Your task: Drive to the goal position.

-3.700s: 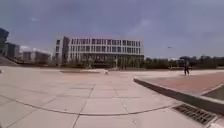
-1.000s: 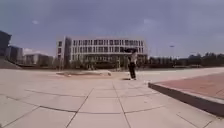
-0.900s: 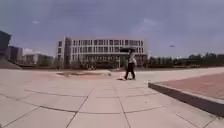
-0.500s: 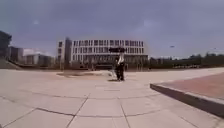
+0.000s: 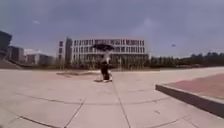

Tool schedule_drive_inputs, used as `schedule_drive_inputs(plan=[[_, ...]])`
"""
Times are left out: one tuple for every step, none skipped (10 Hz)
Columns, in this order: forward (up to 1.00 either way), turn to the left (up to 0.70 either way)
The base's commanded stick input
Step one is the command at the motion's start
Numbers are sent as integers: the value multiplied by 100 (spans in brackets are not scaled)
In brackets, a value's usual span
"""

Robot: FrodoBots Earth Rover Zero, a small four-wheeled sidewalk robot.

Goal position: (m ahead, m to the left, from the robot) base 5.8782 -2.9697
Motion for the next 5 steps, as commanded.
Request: schedule_drive_inputs(plan=[[70, 0], [70, 0], [70, 0], [70, 0], [70, 0]])
